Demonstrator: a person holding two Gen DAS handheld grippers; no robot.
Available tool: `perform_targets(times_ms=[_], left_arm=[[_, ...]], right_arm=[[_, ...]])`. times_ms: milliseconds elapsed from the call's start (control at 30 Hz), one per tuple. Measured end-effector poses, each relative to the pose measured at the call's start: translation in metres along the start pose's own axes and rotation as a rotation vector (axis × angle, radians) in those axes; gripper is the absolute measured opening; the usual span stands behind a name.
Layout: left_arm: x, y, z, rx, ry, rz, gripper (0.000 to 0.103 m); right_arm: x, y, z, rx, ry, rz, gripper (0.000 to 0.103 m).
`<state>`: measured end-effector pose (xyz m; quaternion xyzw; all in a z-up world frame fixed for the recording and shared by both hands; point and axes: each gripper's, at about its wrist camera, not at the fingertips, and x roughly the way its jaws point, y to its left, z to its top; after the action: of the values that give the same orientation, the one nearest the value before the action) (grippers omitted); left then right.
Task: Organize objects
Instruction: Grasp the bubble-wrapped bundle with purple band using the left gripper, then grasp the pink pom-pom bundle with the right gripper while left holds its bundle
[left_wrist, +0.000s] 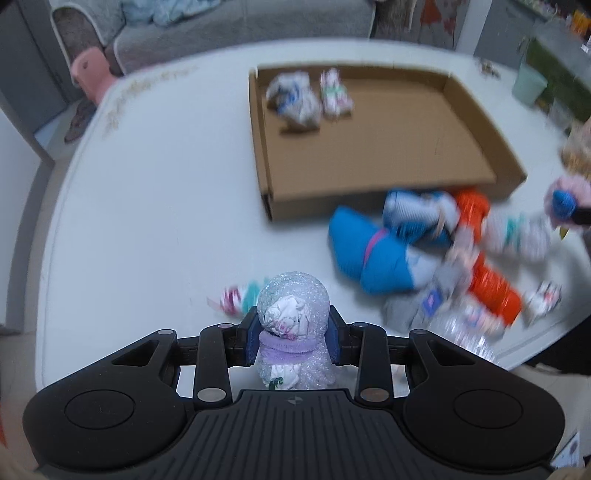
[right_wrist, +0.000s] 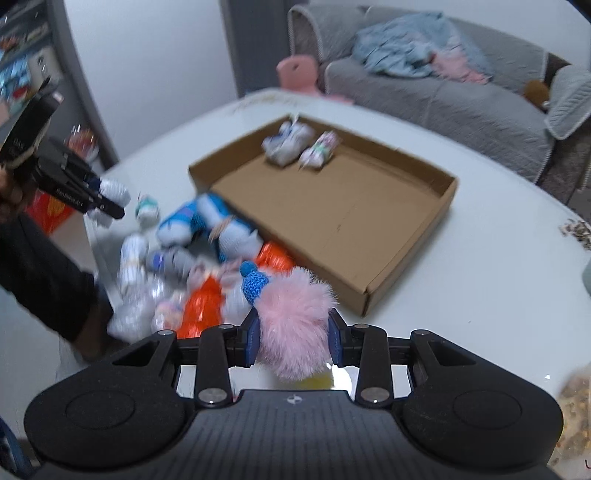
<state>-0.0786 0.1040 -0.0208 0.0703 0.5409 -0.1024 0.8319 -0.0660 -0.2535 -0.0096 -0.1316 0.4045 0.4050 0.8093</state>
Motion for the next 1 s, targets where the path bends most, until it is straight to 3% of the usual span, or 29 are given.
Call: perform_targets(times_ms=[233,567,800,867,933,1000], left_arm=[[-0.011,-0.006,0.025,-0.007,-0.075,-0.026,0.042],[-0.013,-0.013,0.038,-0.004,-0.102,-0.046,0.042],[-0.015,-0.01,0.047,-0.002,-0.113,-0.042,0.042],[-0.012,-0.011,0.049,0.002,-0.108,-0.037,0.042],[-0.01,-0.011,0.049,-0.001,-0.103,-0.042,0.042],[-0.01,-0.015,0.049,0.009,-0.1,-0.052,0.042]], right_arm=[[-0.002,-0.011,0.006,0.045,-0.04,-0.021,0.033],[-0.006,-0.027,0.008,0.147,-0.079,-0.025,0.035],[-0.028,-0.038,0.016,0.207,-0.228,-0.022,0.033],[-0.022,-0.039,0.017,0.198,-0.203,-0.016,0.033],[-0.006,-0.036,0.018,0.162,-0.119,0.005,0.033],[0.011,-0.026,0.014,0.07,-0.018,-0.039,0.036]])
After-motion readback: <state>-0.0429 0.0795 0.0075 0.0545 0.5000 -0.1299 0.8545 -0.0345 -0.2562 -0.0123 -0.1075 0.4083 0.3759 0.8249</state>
